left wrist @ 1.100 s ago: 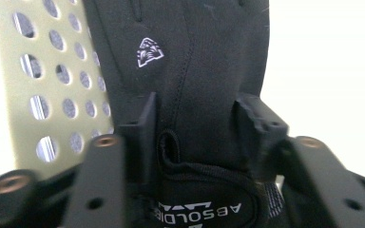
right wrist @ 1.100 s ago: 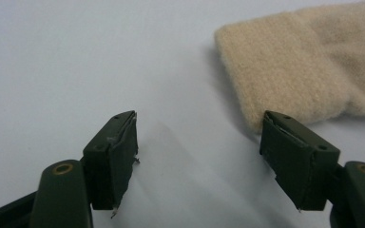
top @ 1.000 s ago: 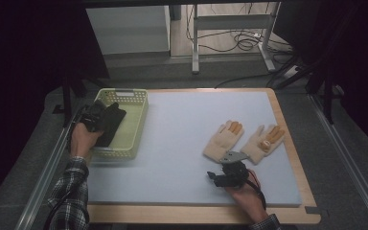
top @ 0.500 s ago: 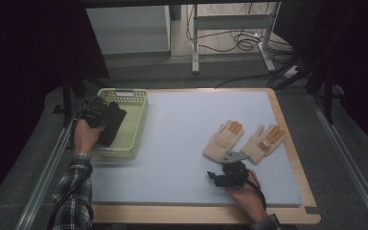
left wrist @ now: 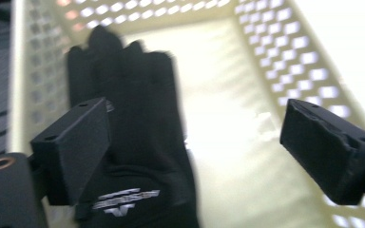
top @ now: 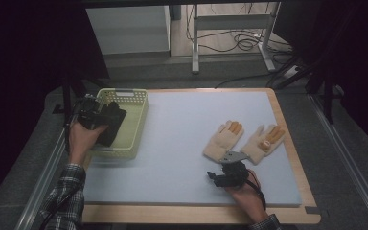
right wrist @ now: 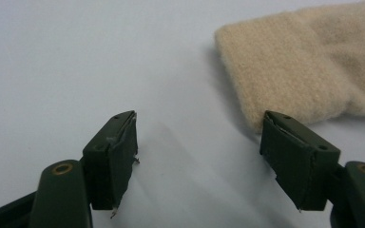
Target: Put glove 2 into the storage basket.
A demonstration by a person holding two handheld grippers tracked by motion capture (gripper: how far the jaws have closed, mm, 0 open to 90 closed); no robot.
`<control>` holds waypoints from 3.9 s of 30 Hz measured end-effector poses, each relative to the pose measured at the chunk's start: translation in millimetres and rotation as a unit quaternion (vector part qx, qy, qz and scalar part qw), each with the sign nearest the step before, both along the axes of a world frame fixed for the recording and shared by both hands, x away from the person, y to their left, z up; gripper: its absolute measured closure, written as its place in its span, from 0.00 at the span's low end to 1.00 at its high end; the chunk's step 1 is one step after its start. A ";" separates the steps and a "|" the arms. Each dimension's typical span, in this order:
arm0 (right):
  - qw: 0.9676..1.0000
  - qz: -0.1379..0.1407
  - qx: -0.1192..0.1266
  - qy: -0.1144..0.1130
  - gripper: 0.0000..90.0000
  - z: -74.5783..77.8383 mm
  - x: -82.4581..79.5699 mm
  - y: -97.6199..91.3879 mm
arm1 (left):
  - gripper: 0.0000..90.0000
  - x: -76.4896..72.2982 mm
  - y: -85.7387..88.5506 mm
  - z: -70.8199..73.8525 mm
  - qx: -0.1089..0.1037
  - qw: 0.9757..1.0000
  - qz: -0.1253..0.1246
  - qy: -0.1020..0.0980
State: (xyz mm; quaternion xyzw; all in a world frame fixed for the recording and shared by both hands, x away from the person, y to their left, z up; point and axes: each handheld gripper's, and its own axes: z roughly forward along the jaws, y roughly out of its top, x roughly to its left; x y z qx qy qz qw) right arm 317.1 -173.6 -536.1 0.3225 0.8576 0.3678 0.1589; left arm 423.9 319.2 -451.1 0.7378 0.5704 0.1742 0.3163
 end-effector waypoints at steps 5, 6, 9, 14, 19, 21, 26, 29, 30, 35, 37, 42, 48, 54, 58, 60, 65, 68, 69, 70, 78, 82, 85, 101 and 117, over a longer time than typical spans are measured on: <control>1.000 0.000 -0.001 0.000 0.31 0.2 0.0 -0.1 | 0.05 -15.4 -12.6 5.1 -0.036 0.998 -0.035 -0.024; 1.000 0.000 -0.001 0.000 0.31 0.2 0.0 -0.1 | 0.05 -18.4 -15.8 6.1 -0.041 0.998 -0.042 -0.027; 1.000 0.001 -0.001 0.000 0.31 0.2 0.0 -0.2 | 0.05 -28.6 -27.8 9.4 -0.046 0.996 -0.062 -0.041; 1.000 0.001 -0.002 0.000 0.31 0.2 0.0 -0.2 | 0.03 -44.1 -48.0 13.2 -0.047 0.992 -0.096 -0.061; 1.000 0.000 -0.001 0.001 0.31 0.3 -0.1 -0.1 | 0.02 -62.8 -72.8 14.6 -0.027 0.987 -0.137 -0.078; 1.000 0.000 -0.001 0.001 0.31 0.3 -0.1 -0.1 | 0.02 -70.2 -82.1 13.4 -0.022 0.984 -0.153 -0.086; 1.000 0.000 -0.001 0.001 0.31 0.2 -0.2 0.0 | 0.02 -89.6 -105.4 8.2 -0.020 0.977 -0.186 -0.101; 1.000 0.000 -0.001 0.000 0.31 0.2 -0.2 0.1 | 0.02 -101.1 -119.9 3.0 -0.020 0.972 -0.206 -0.107; 1.000 -0.001 -0.001 0.001 0.31 0.2 -0.3 0.2 | 0.02 -104.0 -123.6 1.3 -0.017 0.972 -0.210 -0.108; 1.000 -0.001 -0.001 0.001 0.31 0.2 -0.1 0.1 | 0.02 -122.1 -147.0 -16.8 -0.004 0.965 -0.235 -0.116; 1.000 -0.001 -0.001 0.001 0.31 0.3 -0.2 0.2 | 0.02 -126.9 -153.5 -26.1 0.006 0.963 -0.242 -0.119; 1.000 -0.001 -0.001 0.001 0.31 0.3 -0.1 0.1 | 0.02 -132.5 -162.5 -52.6 -0.004 0.964 -0.248 -0.100; 1.000 0.000 0.000 0.001 0.32 0.6 -0.1 -0.2 | 0.02 -130.2 -162.5 -80.3 0.013 0.969 -0.236 -0.076; 1.000 -0.001 0.003 0.001 0.39 1.7 -2.7 -1.8 | 0.02 -124.7 -160.9 -97.5 0.041 0.972 -0.226 -0.044; 1.000 -0.001 0.005 0.005 0.45 3.6 -6.2 -7.5 | 0.02 -121.2 -157.5 -99.5 0.017 0.974 -0.223 -0.030; 1.000 -0.004 0.009 0.008 0.50 6.6 -8.4 -12.1 | 0.01 -121.3 -157.6 -99.7 0.019 0.974 -0.224 -0.031; 1.000 -0.018 0.017 0.000 0.65 16.7 -8.2 -22.6 | 0.01 -121.5 -157.6 -99.8 0.019 0.974 -0.224 -0.032; 0.999 -0.029 0.019 -0.002 0.68 22.7 0.7 -25.9 | 0.01 -121.5 -157.6 -99.9 0.019 0.974 -0.224 -0.032; 0.999 -0.033 0.020 -0.001 0.69 24.1 3.4 -25.8 | 0.01 -121.6 -157.5 -99.9 0.019 0.974 -0.224 -0.032; 0.999 -0.036 0.023 -0.001 0.69 26.0 7.7 -25.8 | 0.01 -121.6 -157.5 -100.0 0.019 0.974 -0.224 -0.033; 0.995 -0.096 0.021 0.000 0.47 37.0 52.3 -18.9 | 0.01 -121.7 -157.5 -100.0 0.018 0.974 -0.223 -0.032; 0.992 -0.124 0.015 0.007 0.35 33.0 75.8 -11.0 | 0.01 -121.6 -157.5 -100.0 0.018 0.974 -0.223 -0.033; 0.990 -0.142 -0.017 0.002 0.28 23.0 95.5 -0.9 | 0.01 -121.7 -157.4 -100.0 0.018 0.974 -0.223 -0.033; 0.994 -0.089 -0.039 -0.047 0.89 30.9 88.0 0.7 | 0.02 -121.6 -157.4 -100.0 0.018 0.974 -0.223 -0.033; 1.000 -0.001 0.021 -0.013 0.49 32.4 51.2 37.2 | 0.02 -121.6 -157.2 -100.0 0.019 0.974 -0.224 -0.033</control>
